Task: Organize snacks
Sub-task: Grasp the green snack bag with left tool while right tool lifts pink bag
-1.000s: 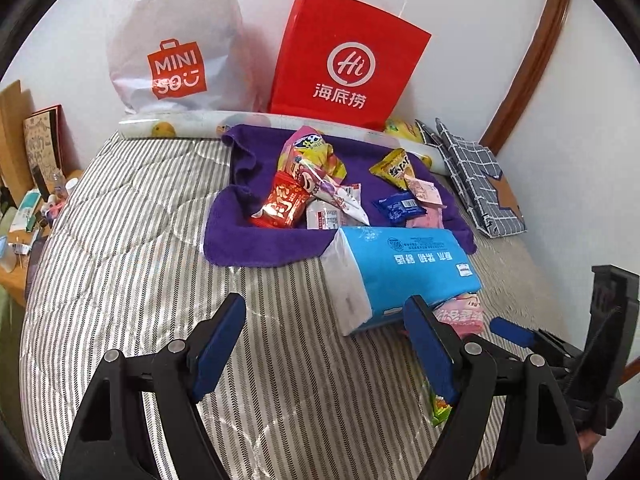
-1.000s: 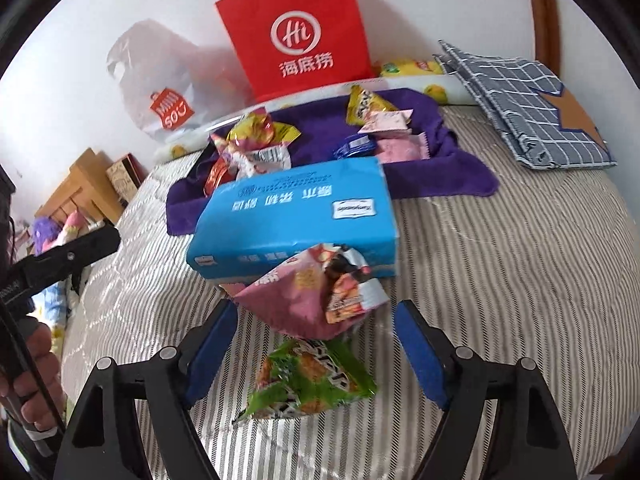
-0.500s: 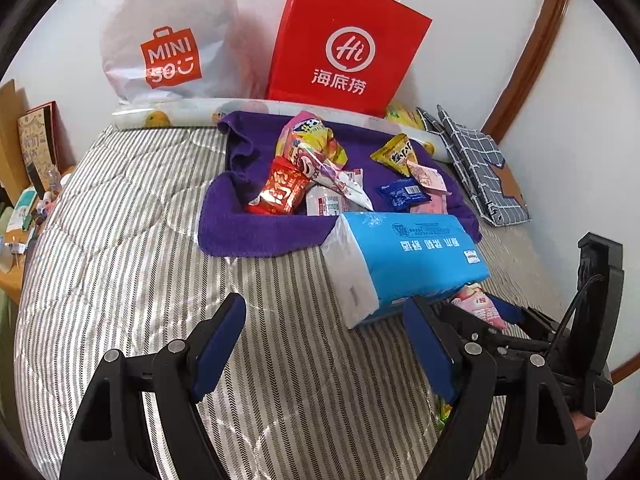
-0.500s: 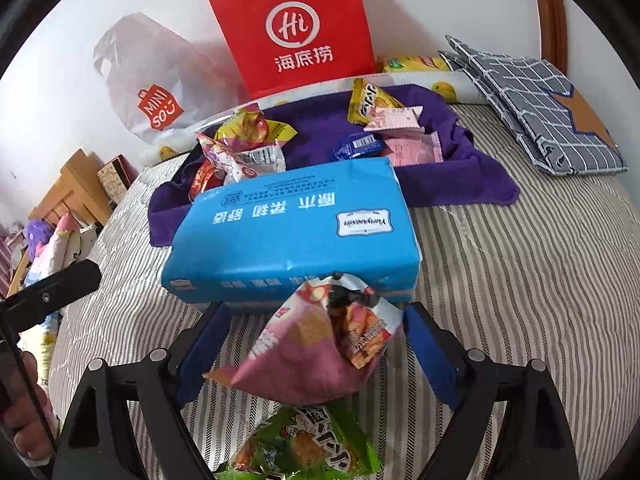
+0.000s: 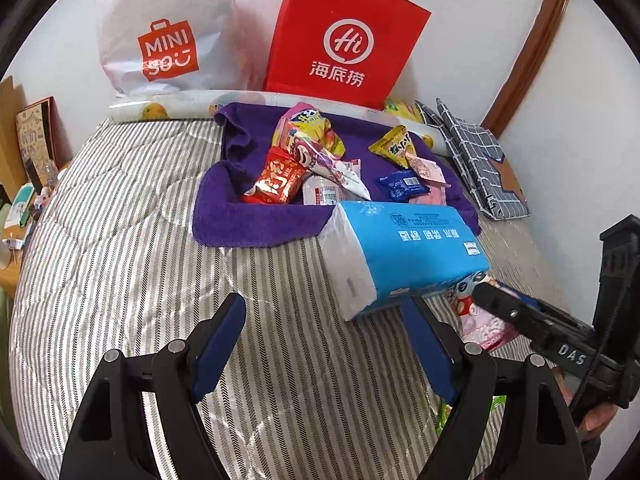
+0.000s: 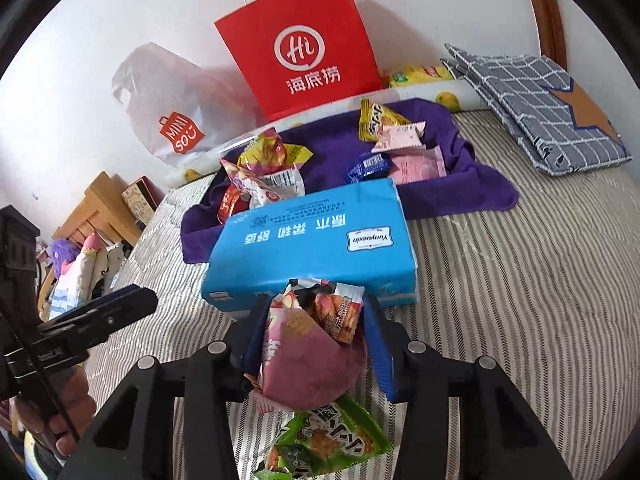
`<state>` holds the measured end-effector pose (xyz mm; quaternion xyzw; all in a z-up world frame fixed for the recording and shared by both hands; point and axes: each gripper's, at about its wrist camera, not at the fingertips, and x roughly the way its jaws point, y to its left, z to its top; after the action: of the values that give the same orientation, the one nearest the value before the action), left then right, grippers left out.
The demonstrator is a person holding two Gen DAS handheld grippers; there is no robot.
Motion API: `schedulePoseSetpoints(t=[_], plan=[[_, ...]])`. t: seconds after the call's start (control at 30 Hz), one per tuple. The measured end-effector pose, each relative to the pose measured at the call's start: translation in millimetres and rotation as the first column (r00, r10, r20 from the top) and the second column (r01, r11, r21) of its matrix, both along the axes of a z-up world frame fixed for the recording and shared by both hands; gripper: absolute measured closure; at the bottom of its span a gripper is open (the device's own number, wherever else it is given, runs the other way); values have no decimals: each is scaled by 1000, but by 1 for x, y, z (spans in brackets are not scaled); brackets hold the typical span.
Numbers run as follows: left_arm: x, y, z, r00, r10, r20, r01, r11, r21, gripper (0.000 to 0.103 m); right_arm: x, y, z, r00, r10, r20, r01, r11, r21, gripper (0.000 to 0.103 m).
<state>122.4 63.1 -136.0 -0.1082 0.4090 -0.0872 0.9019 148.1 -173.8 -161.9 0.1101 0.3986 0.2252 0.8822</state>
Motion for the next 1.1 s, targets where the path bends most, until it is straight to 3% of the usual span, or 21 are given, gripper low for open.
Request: schedulePoseSetpoints(t=[0.33,0.63,1.1], plan=[[-3,-10,-1,1000,-31,4,31,1000,-2,22,-8,-26,30,995,-61,79,59,998,26,60],[-9,-41,-3,991,-135,12,135,991,-12,22,-8,-68,35,980,-176,95,178,984,-12,60],[-9,-115,-16,933,-357,-48,355,934,-42,22,-20,-123,11,957,-284,50,287,955,-69,60]])
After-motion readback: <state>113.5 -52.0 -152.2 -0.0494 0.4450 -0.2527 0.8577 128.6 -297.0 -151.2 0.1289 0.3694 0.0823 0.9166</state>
